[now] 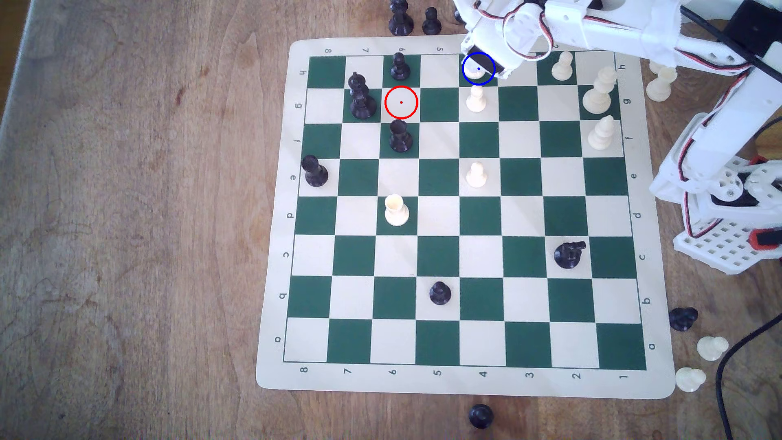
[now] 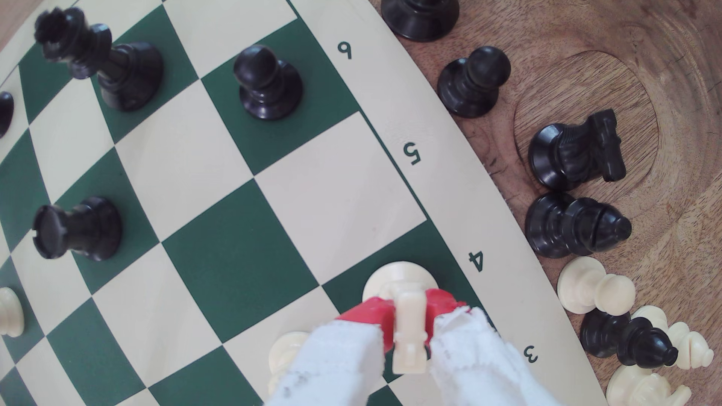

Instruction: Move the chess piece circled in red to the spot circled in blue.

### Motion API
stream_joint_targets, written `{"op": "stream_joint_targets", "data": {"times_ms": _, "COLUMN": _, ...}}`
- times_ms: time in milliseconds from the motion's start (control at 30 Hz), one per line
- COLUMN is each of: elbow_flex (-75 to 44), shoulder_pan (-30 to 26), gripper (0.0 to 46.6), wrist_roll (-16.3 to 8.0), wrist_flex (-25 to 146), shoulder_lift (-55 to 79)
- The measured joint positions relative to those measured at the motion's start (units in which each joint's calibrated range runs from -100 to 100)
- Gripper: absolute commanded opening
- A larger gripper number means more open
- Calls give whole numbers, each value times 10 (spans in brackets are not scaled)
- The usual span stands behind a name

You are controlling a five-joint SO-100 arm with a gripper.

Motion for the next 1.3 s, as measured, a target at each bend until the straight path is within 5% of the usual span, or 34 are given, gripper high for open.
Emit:
{"op": "stream_joint_targets", "data": {"times_ms": 933, "elbow_flex": 0, "shoulder_pan": 1, "gripper": 4, "wrist_roll": 3, "wrist_flex": 0, "shoulder_lift": 12}}
{"op": "stream_joint_targets", "data": {"times_ms": 1133, "elbow_flex": 0, "shoulder_pan": 1, "gripper": 114, "wrist_roll": 3, "wrist_flex": 0, "shoulder_lift": 12}}
{"op": "stream_joint_targets", "data": {"times_ms": 1300, "elbow_flex": 0, "shoulder_pan": 3, "gripper": 152, "wrist_roll": 8, "wrist_flex": 0, "shoulder_lift": 12}}
